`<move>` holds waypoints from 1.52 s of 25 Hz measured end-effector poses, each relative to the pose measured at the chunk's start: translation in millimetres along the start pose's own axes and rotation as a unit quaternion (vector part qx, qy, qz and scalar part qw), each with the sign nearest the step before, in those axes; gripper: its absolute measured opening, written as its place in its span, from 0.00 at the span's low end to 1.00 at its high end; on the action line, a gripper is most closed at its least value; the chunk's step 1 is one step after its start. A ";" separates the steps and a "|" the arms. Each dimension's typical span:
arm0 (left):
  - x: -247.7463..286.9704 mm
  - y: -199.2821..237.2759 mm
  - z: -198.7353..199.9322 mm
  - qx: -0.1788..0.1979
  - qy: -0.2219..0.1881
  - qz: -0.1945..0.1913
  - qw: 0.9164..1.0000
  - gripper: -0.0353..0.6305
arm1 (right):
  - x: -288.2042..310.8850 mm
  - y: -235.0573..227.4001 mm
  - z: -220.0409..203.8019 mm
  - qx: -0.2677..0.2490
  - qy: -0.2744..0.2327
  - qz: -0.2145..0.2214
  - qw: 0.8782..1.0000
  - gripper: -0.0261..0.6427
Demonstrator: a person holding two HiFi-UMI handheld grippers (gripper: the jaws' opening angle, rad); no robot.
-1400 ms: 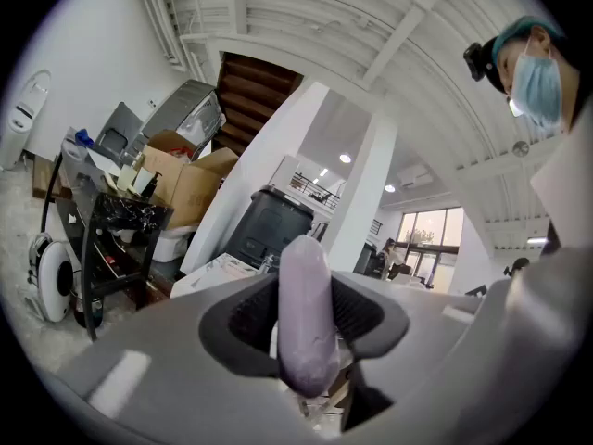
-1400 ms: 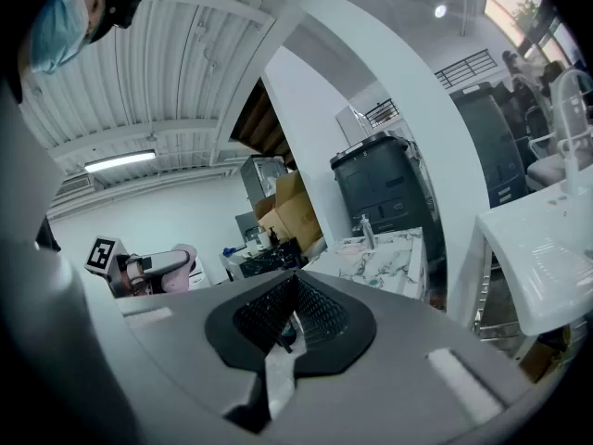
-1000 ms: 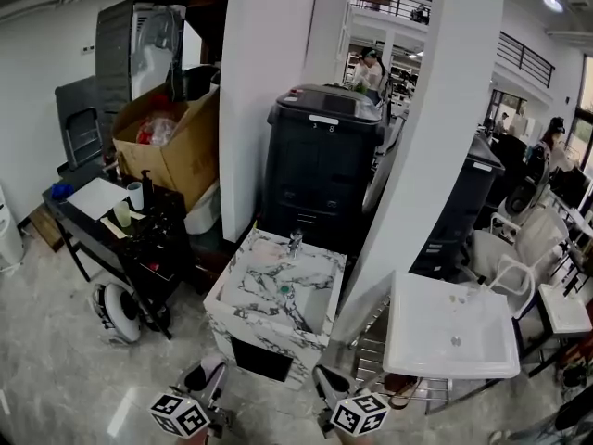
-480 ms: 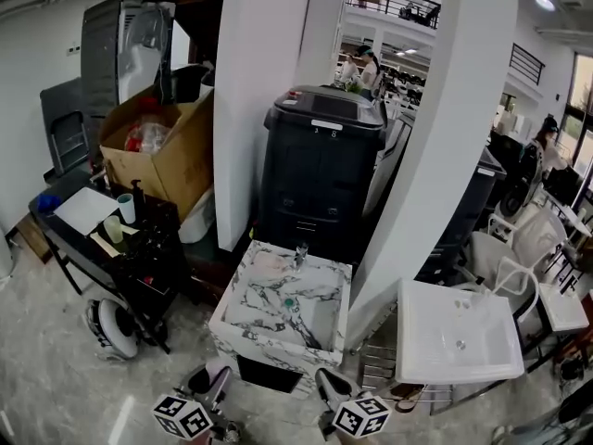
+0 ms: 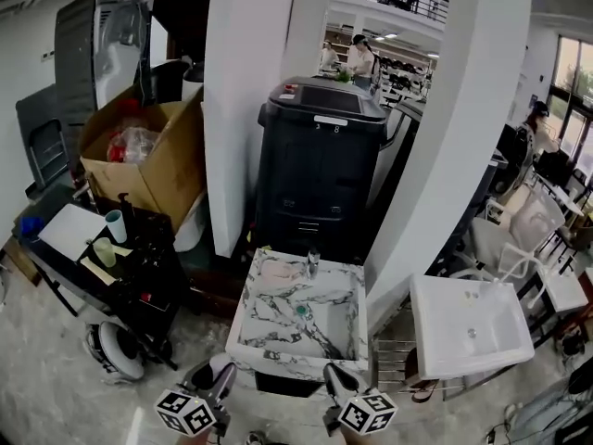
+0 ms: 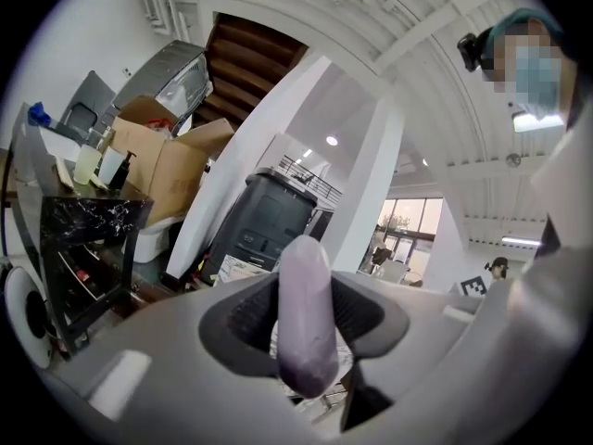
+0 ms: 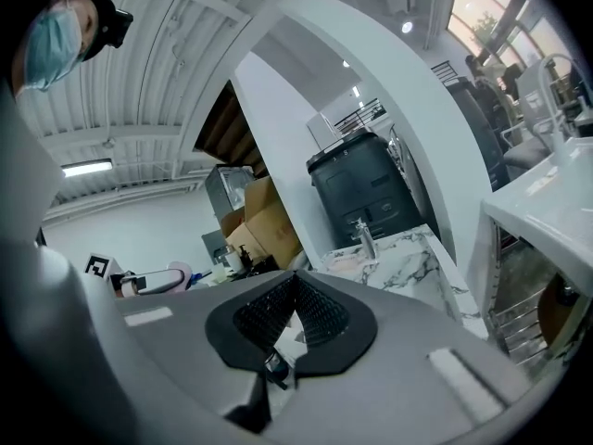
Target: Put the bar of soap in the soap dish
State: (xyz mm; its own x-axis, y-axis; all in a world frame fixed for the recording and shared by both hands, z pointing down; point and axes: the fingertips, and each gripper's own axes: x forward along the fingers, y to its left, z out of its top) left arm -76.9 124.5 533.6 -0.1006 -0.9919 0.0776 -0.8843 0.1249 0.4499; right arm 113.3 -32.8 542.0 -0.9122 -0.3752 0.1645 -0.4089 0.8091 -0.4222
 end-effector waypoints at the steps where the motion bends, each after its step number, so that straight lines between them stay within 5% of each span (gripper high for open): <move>1: 2.0 7.0 2.3 0.003 0.004 -0.004 1.000 0.36 | 4.9 1.4 -1.0 0.003 -0.003 -0.006 1.000 0.03; 16: 62.9 52.7 14.6 0.007 0.023 -0.007 1.000 0.36 | 76.8 -18.1 8.5 0.008 0.013 -0.013 1.000 0.03; 28: 153.9 44.4 19.2 0.050 0.021 -0.005 0.999 0.36 | 110.6 -72.0 34.8 -0.003 0.026 0.019 0.999 0.03; 38: 212.3 69.0 23.3 0.092 0.050 -0.026 0.994 0.36 | 132.4 -94.9 31.1 0.016 0.029 -0.006 0.999 0.03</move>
State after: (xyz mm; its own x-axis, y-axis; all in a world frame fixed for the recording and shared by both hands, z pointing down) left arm -169.8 -78.0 560.4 -0.0147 -0.9883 0.1516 -0.9566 0.0580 0.2855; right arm 32.1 -173.4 576.1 -0.9072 -0.3584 0.2202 -0.4204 0.7895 -0.4470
